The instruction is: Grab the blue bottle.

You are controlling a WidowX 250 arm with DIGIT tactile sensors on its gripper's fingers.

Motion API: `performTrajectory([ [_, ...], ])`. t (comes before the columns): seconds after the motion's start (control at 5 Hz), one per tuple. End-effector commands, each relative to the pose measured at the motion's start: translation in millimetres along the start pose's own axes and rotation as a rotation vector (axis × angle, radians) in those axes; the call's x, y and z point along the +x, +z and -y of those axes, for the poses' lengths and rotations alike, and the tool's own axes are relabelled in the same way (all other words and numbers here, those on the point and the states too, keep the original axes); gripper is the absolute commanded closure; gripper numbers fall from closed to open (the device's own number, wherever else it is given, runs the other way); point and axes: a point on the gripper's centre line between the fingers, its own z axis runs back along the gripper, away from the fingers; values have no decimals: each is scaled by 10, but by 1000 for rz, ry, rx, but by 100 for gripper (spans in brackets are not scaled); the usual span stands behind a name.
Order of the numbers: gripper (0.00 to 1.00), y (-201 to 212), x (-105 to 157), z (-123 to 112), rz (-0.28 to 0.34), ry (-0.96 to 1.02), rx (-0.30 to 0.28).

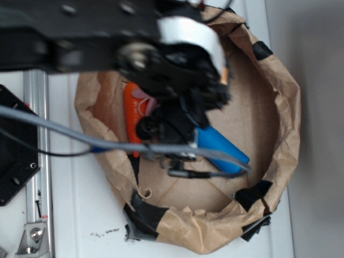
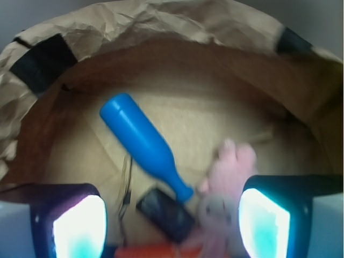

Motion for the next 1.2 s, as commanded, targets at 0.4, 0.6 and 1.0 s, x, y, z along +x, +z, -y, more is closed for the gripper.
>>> performTrajectory([
  [0.4,100,-695,217,531,-87,-380,-19],
  [0.6,100,-169,135,446,-190,-421,60],
  [1.0,100,893,-7,158,-158,50,47],
])
